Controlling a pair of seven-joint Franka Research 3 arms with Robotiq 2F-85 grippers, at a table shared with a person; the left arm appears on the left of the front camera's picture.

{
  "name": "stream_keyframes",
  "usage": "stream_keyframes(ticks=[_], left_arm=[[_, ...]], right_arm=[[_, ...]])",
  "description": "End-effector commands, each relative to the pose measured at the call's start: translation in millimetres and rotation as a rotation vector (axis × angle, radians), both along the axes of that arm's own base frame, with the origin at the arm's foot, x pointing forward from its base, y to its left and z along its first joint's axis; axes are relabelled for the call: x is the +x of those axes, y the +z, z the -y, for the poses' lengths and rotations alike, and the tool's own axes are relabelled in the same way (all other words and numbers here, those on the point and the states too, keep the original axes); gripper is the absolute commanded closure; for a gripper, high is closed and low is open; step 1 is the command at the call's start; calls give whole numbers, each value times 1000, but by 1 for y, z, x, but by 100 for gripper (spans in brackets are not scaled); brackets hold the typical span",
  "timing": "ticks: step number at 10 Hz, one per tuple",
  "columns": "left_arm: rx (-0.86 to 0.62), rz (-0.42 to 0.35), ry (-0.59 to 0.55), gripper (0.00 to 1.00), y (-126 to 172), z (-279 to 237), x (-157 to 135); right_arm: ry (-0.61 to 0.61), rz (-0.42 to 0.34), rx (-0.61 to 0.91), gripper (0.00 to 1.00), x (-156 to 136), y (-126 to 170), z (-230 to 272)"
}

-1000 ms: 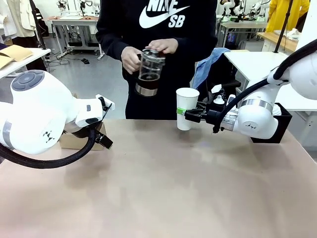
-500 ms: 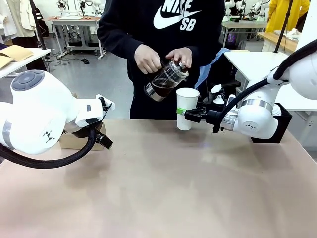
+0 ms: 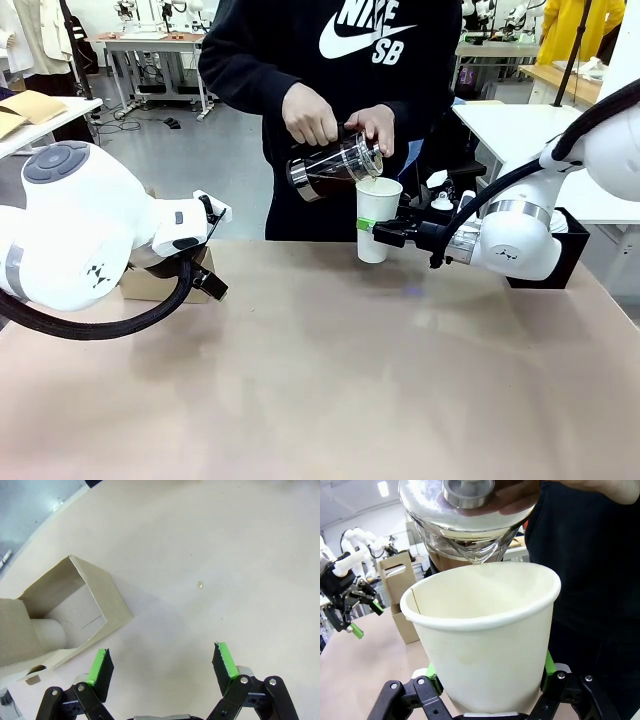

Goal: Pour a drink into a cup and package it in a carrier.
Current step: When a person places the Paper Cup Lid on the 600 ml Paper Cup , lift the 600 ml Paper Cup.

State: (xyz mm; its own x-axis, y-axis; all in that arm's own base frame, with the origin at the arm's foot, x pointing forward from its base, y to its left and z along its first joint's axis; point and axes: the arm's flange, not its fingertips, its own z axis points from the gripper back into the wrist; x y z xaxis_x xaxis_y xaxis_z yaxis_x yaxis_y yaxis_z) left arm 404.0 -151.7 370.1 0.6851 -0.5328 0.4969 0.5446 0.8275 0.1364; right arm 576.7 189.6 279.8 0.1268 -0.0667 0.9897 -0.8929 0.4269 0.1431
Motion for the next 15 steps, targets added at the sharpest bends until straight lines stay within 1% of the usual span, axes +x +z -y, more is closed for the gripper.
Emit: stream_keyframes(ticks=[1,15], left_arm=[[-2,0,-1,0,0,0,0],[-2,0,-1,0,0,0,0]], right_arm=[[-2,3,3,16,0,1,-2],[-2,3,3,16,0,1,-2]])
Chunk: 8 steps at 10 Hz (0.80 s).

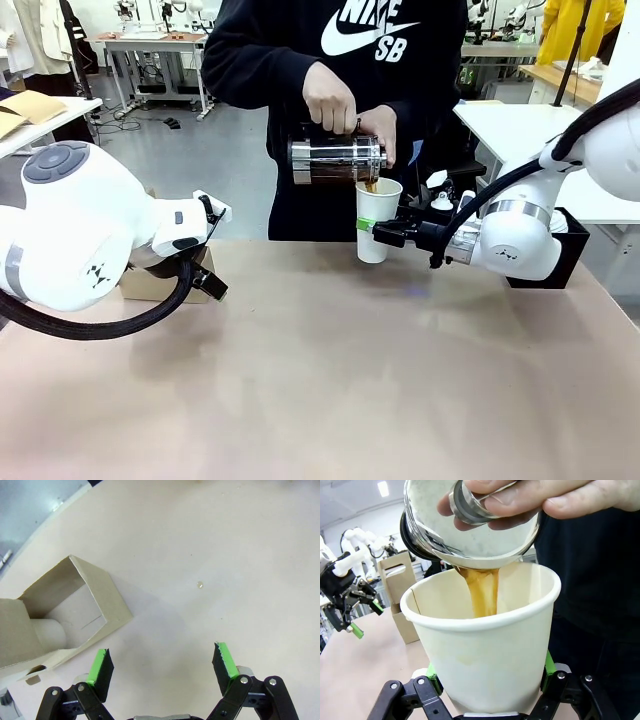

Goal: Pour a drink into a cup and package it in a carrier.
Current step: When a person places the Paper Cup Lid on the 600 ml Paper Cup , lift the 600 ml Paper Cup.

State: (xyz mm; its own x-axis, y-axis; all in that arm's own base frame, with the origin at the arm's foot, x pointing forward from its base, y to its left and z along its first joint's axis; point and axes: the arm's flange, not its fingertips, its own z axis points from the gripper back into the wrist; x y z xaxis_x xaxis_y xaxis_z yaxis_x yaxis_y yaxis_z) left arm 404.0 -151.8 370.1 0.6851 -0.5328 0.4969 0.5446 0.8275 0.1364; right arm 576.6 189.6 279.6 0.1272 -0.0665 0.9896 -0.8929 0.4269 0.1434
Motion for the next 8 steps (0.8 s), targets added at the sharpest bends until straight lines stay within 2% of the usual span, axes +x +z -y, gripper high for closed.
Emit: stream_keyframes(ticks=[1,8], left_arm=[[-2,0,-1,0,0,0,0],[-2,0,-1,0,0,0,0]], right_arm=[[-2,3,3,16,0,1,-2],[-2,3,3,16,0,1,-2]])
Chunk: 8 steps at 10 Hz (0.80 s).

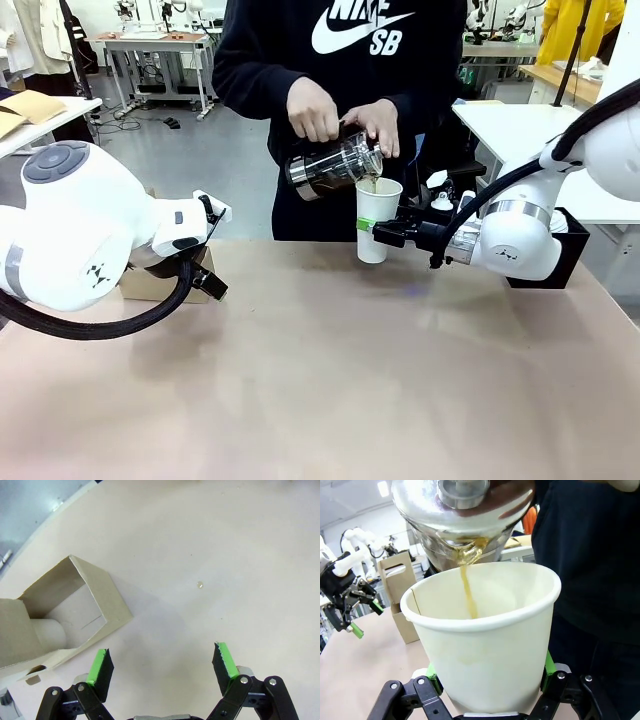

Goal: Pour a drink into a cup and package it in a carrier.
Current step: When a person places the Paper Cup Lid on the 600 ml Paper Cup , lift the 600 ml Paper Cup.

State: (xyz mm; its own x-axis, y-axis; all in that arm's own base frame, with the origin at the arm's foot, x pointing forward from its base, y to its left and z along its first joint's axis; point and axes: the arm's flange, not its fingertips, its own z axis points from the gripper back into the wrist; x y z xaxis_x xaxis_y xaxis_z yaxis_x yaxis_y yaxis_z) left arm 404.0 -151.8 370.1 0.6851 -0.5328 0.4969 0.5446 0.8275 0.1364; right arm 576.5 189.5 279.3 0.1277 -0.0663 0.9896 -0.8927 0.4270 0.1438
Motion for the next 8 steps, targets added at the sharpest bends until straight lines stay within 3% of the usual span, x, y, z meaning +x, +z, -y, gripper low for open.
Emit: stream_keyframes(ticks=[1,8], left_arm=[[-2,0,-1,0,0,0,0],[-2,0,-1,0,0,0,0]], right_arm=[[-2,4,4,16,0,2,-2],[-2,4,4,16,0,2,-2]])
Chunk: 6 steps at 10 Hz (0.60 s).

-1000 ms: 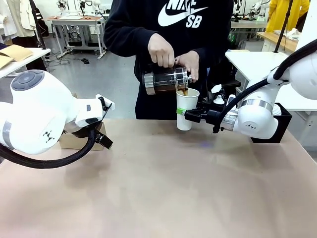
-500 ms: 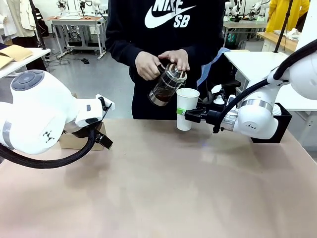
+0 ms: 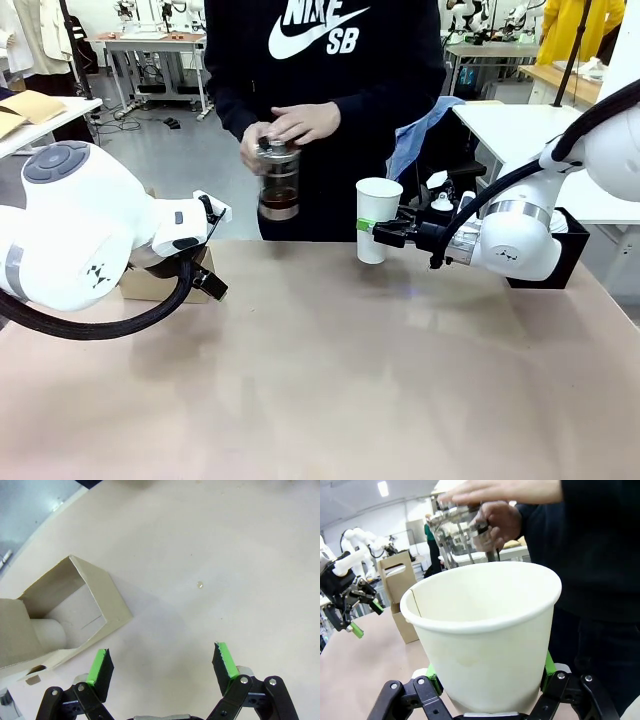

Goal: Pour a drink into a cup and package it in a carrier.
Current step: When a person places the Paper Cup Lid on the 600 ml Paper Cup , lift the 600 ml Paper Cup.

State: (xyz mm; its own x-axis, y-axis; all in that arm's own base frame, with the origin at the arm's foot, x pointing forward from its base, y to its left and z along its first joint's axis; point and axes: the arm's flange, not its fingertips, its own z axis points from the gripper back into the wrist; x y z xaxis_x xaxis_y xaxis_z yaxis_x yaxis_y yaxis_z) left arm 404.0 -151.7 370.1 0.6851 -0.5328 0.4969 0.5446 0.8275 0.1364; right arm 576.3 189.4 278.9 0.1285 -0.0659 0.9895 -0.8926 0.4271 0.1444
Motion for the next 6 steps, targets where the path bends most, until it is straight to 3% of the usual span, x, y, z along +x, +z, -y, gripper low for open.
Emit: stream_keyframes(ticks=[1,6], left_arm=[[-2,0,-1,0,0,0,0],[-2,0,-1,0,0,0,0]], right_arm=[[-2,5,4,16,1,2,-2],[-2,5,4,16,1,2,-2]])
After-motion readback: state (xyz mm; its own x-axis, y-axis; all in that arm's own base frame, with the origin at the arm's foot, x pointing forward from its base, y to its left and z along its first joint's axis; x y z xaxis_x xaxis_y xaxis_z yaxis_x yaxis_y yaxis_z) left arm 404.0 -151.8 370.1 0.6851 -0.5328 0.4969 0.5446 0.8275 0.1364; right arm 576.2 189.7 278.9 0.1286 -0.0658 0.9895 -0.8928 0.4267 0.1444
